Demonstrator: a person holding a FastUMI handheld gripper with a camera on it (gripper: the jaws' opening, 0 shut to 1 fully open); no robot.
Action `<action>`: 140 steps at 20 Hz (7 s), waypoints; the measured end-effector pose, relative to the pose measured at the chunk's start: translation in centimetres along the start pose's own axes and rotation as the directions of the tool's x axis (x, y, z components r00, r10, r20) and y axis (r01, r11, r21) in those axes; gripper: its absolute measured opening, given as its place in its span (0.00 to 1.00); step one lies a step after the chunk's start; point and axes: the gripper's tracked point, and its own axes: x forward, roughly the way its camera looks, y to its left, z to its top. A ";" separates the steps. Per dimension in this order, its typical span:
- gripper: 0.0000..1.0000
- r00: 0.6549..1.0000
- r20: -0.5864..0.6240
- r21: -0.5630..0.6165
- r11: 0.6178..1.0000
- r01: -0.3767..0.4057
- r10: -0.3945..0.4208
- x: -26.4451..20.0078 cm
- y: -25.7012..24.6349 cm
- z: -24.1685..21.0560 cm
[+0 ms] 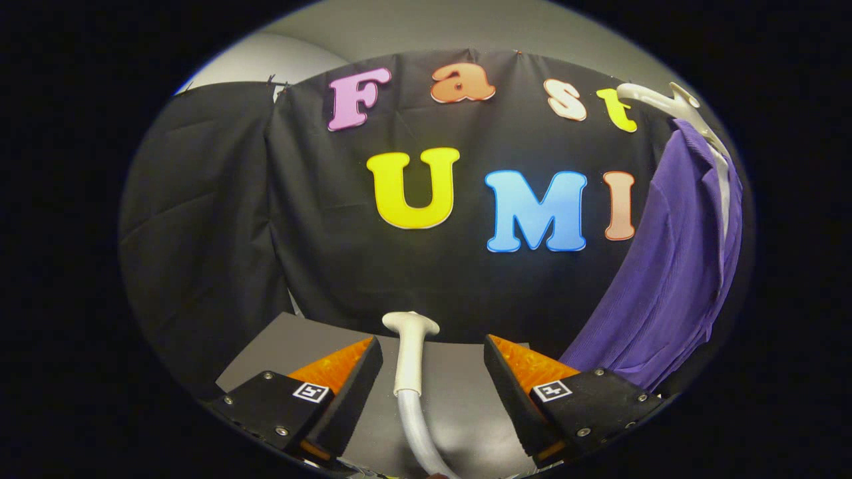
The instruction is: Iron the clothes twice with a garment steamer, once on the left side and once on the right side.
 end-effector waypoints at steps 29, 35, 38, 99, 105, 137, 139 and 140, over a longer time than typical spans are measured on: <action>0.58 0.910 -0.400 0.178 0.965 0.193 -0.108 14.2 3.1 -10.1; 0.42 0.935 -0.317 0.091 0.976 0.196 -0.158 13.8 2.5 -10.6; 0.36 0.948 -0.288 0.118 0.977 0.177 -0.137 13.4 2.4 -10.5; 0.35 0.795 0.440 0.227 0.908 0.351 -0.418 -17.9 -31.0 2.0; 0.36 0.826 0.425 0.178 0.929 0.325 -0.370 -16.5 -31.2 -1.9; 0.36 0.903 0.170 0.105 0.918 0.382 -0.395 -10.7 -33.5 -23.4; 0.36 0.905 0.161 0.118 0.918 0.377 -0.393 -10.8 -33.6 -24.2; 0.36 0.907 0.156 0.123 0.918 0.376 -0.392 -10.7 -33.4 -24.3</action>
